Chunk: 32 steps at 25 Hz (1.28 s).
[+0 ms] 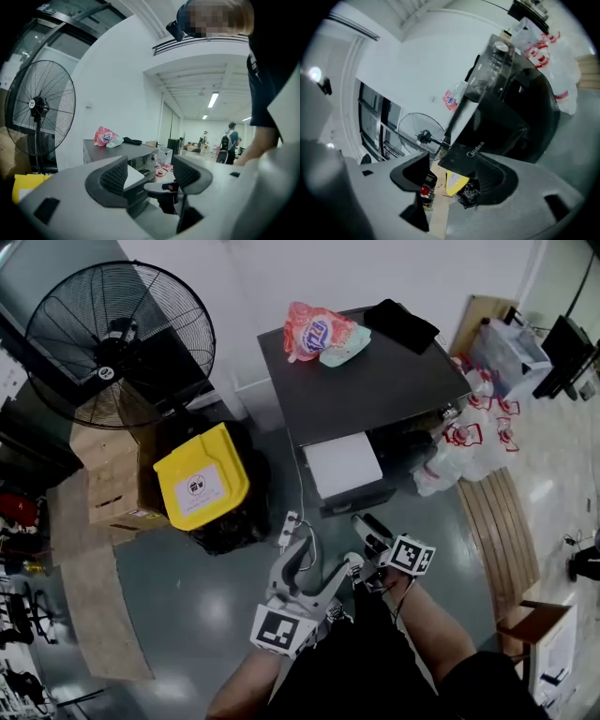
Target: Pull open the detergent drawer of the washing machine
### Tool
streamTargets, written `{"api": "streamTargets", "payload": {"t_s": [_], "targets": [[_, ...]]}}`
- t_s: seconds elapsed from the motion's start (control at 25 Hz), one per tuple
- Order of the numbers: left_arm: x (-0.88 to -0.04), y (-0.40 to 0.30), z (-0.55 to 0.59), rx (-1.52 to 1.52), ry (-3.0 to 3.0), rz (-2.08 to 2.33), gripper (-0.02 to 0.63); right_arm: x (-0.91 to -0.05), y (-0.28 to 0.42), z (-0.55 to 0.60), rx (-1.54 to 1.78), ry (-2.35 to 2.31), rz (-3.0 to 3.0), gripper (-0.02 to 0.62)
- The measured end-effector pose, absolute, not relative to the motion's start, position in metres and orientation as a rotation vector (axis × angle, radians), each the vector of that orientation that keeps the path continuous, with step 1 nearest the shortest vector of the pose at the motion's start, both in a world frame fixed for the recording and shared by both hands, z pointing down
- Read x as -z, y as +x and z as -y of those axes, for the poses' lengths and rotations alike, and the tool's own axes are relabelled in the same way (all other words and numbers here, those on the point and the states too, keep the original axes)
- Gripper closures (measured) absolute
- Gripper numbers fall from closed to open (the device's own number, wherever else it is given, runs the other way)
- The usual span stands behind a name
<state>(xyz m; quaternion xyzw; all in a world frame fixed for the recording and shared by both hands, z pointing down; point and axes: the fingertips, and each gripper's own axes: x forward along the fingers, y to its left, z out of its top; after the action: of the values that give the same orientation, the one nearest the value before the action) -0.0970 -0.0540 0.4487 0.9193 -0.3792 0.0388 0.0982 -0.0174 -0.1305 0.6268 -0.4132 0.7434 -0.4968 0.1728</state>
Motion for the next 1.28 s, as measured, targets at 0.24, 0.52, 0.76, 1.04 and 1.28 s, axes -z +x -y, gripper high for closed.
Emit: {"api": "streamTargets", "payload": {"t_s": [0.24, 0.52, 0.76, 1.04, 1.28], "targets": [[-0.451, -0.100, 0.049, -0.114, 2.724, 1.105, 0.330, -0.547, -0.018, 0.117, 0.975, -1.310, -2.480, 0.583], [-0.434, -0.085, 0.048, -0.068, 2.753, 1.106, 0.330, -0.436, -0.020, 0.090, 0.030, -1.497, -2.921, 0.598], [-0.413, -0.072, 0.048, -0.039, 2.748, 1.204, 0.332, -0.378, -0.017, 0.068, -0.240, -1.382, -2.945, 0.597], [-0.412, -0.037, 0.013, -0.087, 2.695, 1.358, 0.557, -0.359, 0.029, 0.032, -0.139, -1.259, -2.943, 0.595], [-0.410, -0.003, -0.038, -0.140, 2.651, 1.445, 0.588, -0.363, 0.068, -0.009, -0.107, -1.180, -2.960, 0.594]]}}
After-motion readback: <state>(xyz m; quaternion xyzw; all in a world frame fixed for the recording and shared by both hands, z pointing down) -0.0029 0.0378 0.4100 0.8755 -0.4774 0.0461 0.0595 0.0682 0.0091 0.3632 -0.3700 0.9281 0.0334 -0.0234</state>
